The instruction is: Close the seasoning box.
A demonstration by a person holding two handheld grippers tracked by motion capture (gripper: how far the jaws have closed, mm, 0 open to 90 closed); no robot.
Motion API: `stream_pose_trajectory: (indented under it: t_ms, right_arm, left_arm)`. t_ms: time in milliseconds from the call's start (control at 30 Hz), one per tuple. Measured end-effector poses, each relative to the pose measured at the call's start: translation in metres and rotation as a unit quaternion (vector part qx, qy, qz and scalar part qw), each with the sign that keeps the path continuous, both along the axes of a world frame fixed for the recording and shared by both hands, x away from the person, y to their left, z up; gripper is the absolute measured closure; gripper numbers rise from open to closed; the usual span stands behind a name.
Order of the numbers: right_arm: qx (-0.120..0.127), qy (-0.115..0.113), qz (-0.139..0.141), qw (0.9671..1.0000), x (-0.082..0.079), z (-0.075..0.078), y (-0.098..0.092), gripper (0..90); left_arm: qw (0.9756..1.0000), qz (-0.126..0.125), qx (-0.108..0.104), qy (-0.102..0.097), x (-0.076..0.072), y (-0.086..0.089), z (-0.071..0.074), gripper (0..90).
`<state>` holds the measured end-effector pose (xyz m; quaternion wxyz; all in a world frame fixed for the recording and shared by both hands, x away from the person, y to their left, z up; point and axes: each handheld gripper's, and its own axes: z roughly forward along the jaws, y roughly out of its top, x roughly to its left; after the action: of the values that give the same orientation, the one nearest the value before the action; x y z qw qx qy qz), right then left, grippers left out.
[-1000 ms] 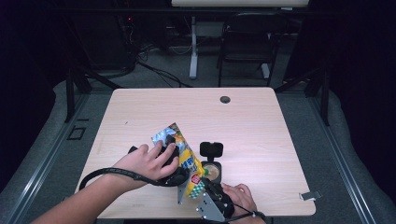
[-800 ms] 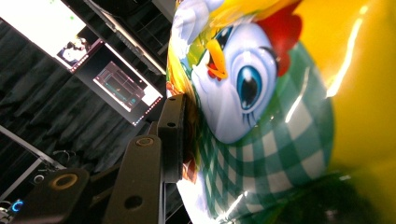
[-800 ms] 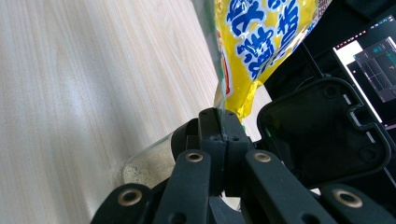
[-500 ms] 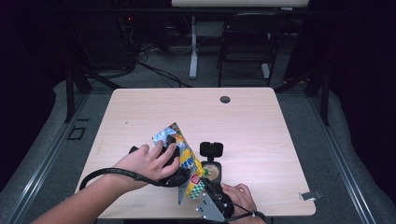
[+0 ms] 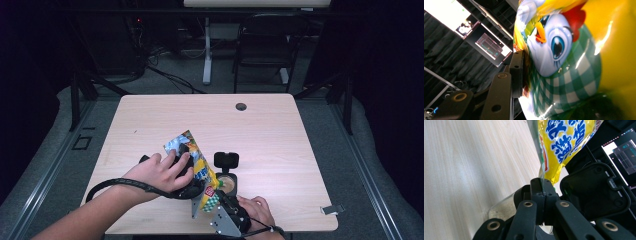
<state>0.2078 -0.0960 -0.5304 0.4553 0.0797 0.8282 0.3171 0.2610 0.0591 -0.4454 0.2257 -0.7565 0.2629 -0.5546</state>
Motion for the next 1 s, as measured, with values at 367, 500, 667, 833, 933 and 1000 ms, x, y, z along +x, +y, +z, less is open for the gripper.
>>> stream_pose_trajectory:
  t_ms: [367, 500, 667, 833, 933, 1000]
  right_arm:
    - [0.006, -0.001, 0.001, 1.0, 0.0004, 0.0001, 0.0012, 90.0]
    - [0.012, -0.002, 0.0, 0.9999, 0.0005, -0.0002, 0.0017, 90.0]
    - [0.005, 0.0, 0.0, 1.0, 0.0002, 0.0007, 0.0007, 90.0]
    - [0.006, 0.0, -0.002, 1.0, 0.0003, 0.0011, 0.0001, 90.0]
    - [0.01, 0.002, -0.001, 0.9999, 0.0008, 0.0013, -0.0005, 90.0]
    - [0.012, 0.004, -0.002, 0.9999, 0.0008, 0.0012, -0.0008, 90.0]
  left_arm:
    - [1.0, 0.001, 0.005, 0.001, -0.0003, 0.0001, 0.002, 66.7]
    - [1.0, -0.002, 0.007, 0.001, -0.0002, -0.0006, 0.0029, 66.8]
    - [0.9999, -0.003, 0.015, -0.001, -0.0007, -0.0029, 0.0043, 67.0]
    - [0.9998, -0.003, 0.021, -0.004, -0.0012, -0.0046, 0.0058, 67.9]
    - [0.9998, -0.003, 0.019, -0.003, -0.001, -0.0046, 0.0053, 68.2]
    - [0.9998, -0.003, 0.018, -0.002, -0.0011, -0.0047, 0.005, 68.3]
